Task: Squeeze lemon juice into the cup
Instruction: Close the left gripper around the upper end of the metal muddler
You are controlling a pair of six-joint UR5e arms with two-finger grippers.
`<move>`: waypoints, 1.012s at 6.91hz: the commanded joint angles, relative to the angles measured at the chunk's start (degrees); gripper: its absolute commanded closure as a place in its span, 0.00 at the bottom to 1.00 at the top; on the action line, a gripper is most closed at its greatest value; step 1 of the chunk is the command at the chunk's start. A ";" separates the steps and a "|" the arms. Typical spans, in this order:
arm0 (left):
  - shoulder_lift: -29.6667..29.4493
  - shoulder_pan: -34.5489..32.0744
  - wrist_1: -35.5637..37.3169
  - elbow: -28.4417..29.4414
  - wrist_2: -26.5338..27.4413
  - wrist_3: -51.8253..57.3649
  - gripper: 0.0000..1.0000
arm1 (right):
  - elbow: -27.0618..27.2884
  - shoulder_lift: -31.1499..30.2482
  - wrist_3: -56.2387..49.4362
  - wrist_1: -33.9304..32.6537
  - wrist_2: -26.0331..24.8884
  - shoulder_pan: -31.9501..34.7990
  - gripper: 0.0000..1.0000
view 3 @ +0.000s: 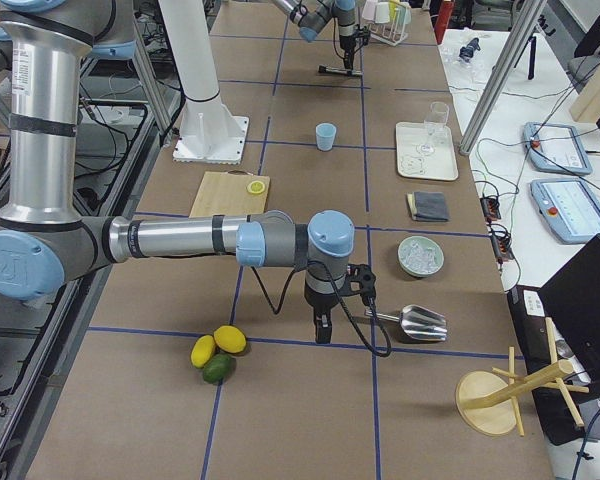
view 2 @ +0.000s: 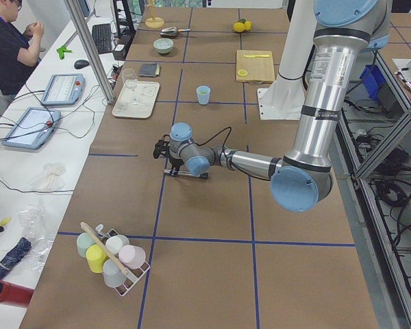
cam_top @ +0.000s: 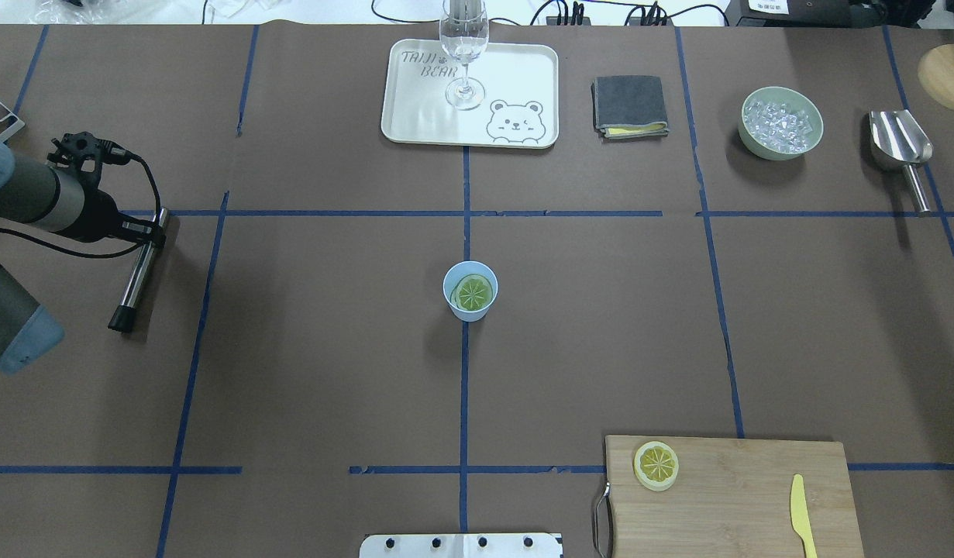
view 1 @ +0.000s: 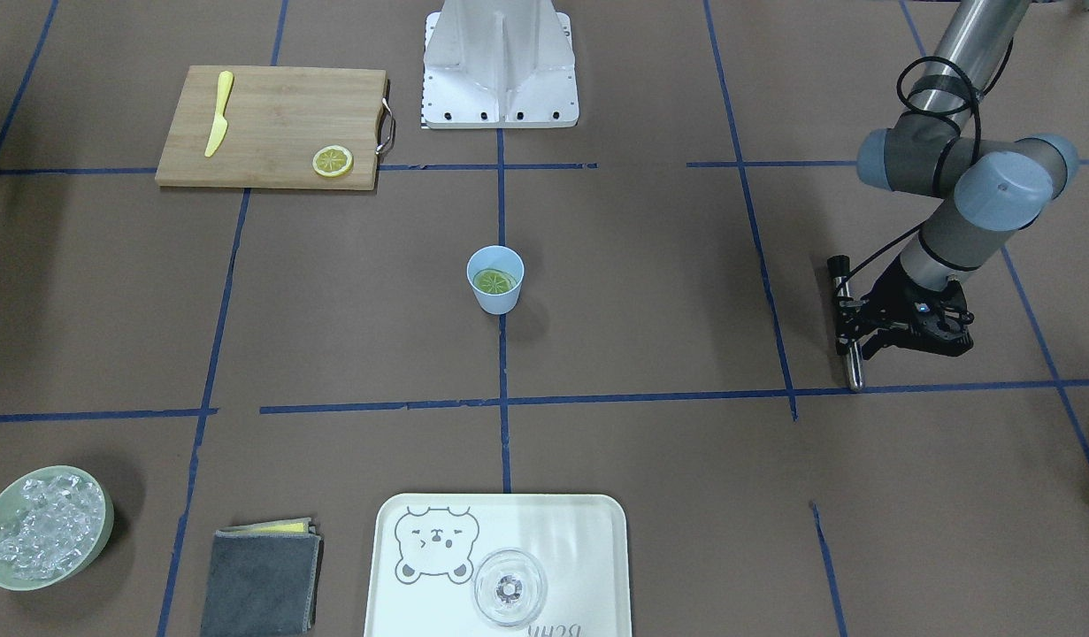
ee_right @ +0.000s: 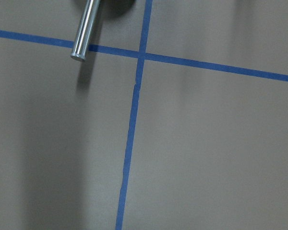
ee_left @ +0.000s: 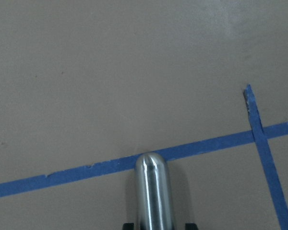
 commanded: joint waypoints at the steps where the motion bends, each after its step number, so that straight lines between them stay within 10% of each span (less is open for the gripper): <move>1: 0.29 0.00 -0.08 -0.31 0.00 0.09 1.00 | -0.08 0.03 0.06 0.00 0.04 0.00 0.00; 5: -0.93 -1.49 -2.51 -15.75 2.88 19.74 1.00 | 0.01 -0.06 0.15 -0.09 0.30 0.00 0.00; 7: -3.49 -1.41 -16.61 -16.74 3.96 21.80 1.00 | -0.08 -0.06 0.15 -0.09 0.22 0.00 0.00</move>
